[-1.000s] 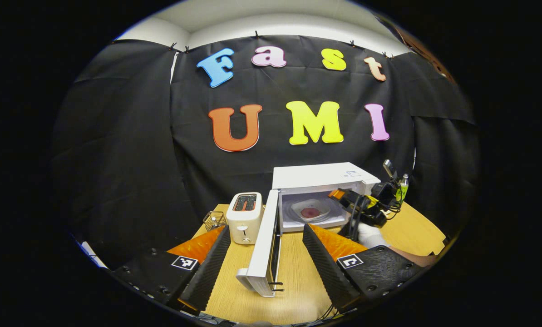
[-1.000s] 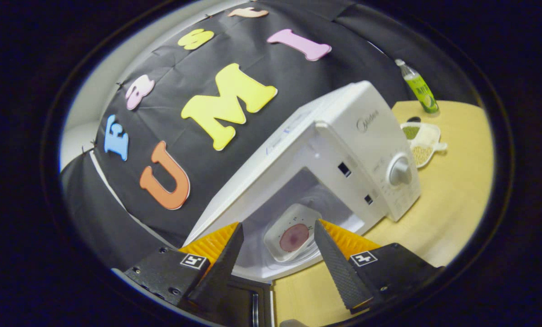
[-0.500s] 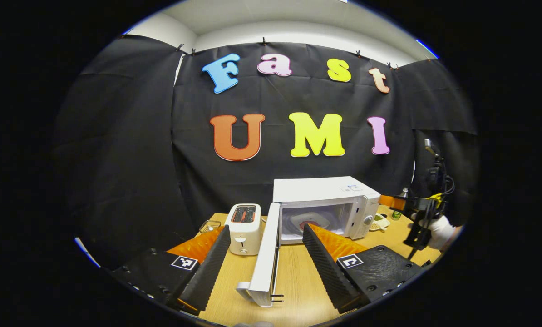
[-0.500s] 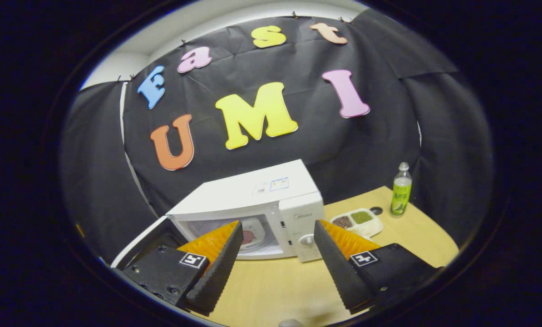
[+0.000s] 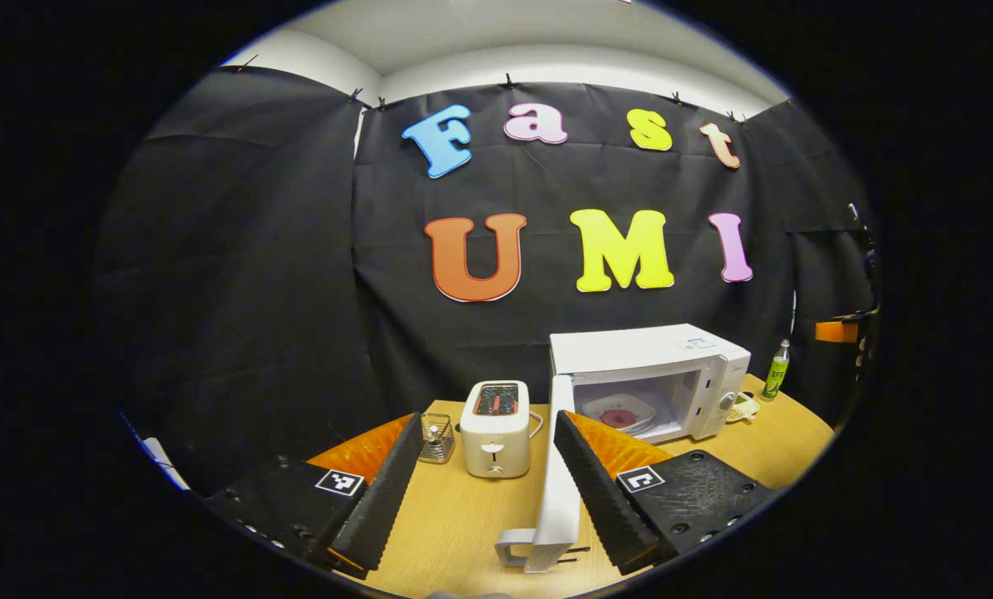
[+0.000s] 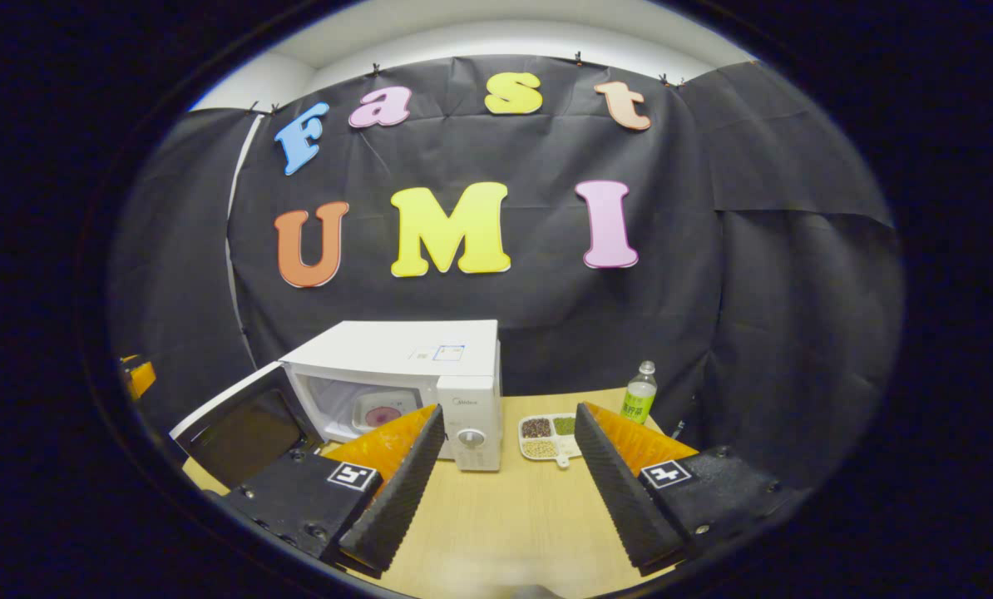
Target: Open the microwave oven with the left hand, put the food in, and close the microwave oven.
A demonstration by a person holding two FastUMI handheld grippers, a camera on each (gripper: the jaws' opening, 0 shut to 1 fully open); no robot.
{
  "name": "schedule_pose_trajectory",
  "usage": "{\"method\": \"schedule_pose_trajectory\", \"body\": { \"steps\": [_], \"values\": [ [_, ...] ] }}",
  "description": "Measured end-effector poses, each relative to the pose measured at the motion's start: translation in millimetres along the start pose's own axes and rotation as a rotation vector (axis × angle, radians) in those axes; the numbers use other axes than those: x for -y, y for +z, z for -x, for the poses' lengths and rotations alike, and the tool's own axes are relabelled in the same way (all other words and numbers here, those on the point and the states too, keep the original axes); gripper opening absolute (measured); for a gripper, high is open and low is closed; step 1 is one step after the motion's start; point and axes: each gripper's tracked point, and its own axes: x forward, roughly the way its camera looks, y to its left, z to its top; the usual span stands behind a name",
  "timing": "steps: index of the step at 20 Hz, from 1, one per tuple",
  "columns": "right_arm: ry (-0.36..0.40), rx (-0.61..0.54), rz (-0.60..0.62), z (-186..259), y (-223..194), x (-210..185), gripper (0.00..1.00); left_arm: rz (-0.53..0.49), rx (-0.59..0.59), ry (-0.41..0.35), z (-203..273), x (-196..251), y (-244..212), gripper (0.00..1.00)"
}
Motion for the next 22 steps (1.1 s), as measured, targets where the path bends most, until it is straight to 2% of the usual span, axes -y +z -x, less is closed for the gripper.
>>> {"method": "schedule_pose_trajectory", "body": {
  "steps": [1,2,4,5,6,7,8,9,10,11,12,16,17,18,22],
  "values": [
    [0.005,0.001,0.004,4,1,0,1.00,0.013,-0.004,0.010,-1,-4,-2,0.93],
    [0.009,-0.002,0.009,7,1,0,0.91,0.023,-0.007,0.013,-2,-8,-4,0.92],
    [0.013,-0.020,0.006,10,0,1,0.92,0.034,-0.011,0.015,-4,-12,-6,0.84],
    [0.017,-0.025,0.001,11,0,0,0.92,0.030,-0.021,0.014,-4,-12,-11,0.74],
    [0.017,-0.027,0.000,13,2,1,1.00,0.014,-0.030,0.028,-4,-16,-16,0.69],
    [0.014,-0.030,0.002,15,2,2,0.92,-0.008,-0.036,0.039,-8,-21,-23,0.34],
    [0.016,-0.031,0.002,16,1,3,1.00,-0.026,-0.037,0.044,-8,-23,-26,0.19],
    [0.016,-0.035,-0.002,18,1,3,0.92,-0.035,-0.048,0.040,-6,-24,-32,0.03],
    [0.015,-0.042,-0.006,20,0,3,1.00,-0.036,-0.056,0.006,-5,-17,-36,0.00],
    [0.016,-0.050,-0.009,21,-1,3,0.92,-0.043,-0.057,-0.003,-6,-17,-41,0.00],
    [0.015,-0.057,-0.012,23,-3,3,1.00,-0.043,-0.059,0.024,-9,-24,-47,0.00],
    [0.010,-0.078,-0.026,30,-5,3,1.00,0.035,-0.095,0.030,-19,-38,-81,0.00],
    [0.007,-0.076,-0.023,32,-3,4,0.92,0.034,-0.091,0.024,-21,-38,-87,0.00],
    [0.004,-0.079,-0.020,34,-2,5,1.00,0.026,-0.098,0.027,-23,-40,-95,0.00],
    [-0.006,-0.085,-0.050,41,1,11,1.00,-0.006,-0.130,0.008,-28,-31,-117,0.00]
  ]
}}
